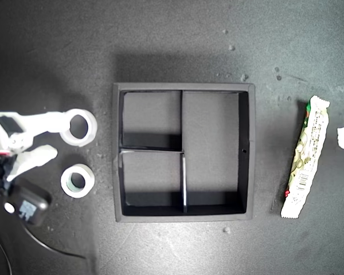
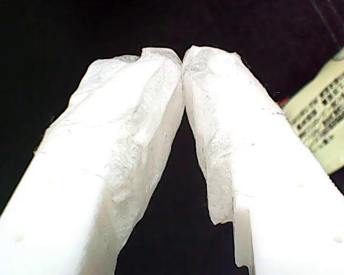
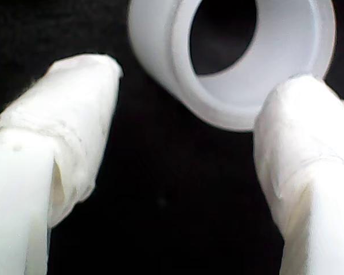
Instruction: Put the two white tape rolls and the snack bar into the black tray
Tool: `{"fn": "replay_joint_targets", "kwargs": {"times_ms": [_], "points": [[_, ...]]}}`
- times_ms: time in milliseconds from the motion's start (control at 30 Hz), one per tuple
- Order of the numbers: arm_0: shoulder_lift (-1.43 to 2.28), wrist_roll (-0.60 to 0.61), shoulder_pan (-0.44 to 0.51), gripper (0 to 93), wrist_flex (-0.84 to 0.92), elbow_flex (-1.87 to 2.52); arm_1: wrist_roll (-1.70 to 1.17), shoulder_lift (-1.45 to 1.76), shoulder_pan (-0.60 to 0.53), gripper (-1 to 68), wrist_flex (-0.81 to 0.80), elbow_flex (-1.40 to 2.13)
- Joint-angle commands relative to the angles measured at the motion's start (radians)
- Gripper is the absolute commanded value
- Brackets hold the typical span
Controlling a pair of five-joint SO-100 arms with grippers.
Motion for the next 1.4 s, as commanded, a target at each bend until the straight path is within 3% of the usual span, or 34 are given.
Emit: {"fn": "replay_joint_targets", "kwargs": {"times_ms": [0, 767, 1067, 1133, 1367], "points": [[-0.103, 0.026, 0.003, 17.9, -0.002, -0.098, 0.02, -0.031, -0.011, -0.4, 0.015, -0.074], [-0.408, 0.044, 0.017, 16.7, -0.144, -0.17, 0.06, -0.046, -0.043, -0.4, 0.025, -0.048], [-0.526, 0.041, -0.018, 14.8, -0.181, -0.186, -0.106, -0.554, -0.114, -0.1, 0.152, -0.364], [-0.555, 0.037, -0.028, 14.0, -0.183, -0.193, -0.124, -0.607, -0.13, 2.7, 0.183, -0.397], [-0.649, 0.038, -0.052, 11.3, -0.184, -0.244, -0.179, -0.621, -0.218, 21.9, 0.301, -0.379]]}}
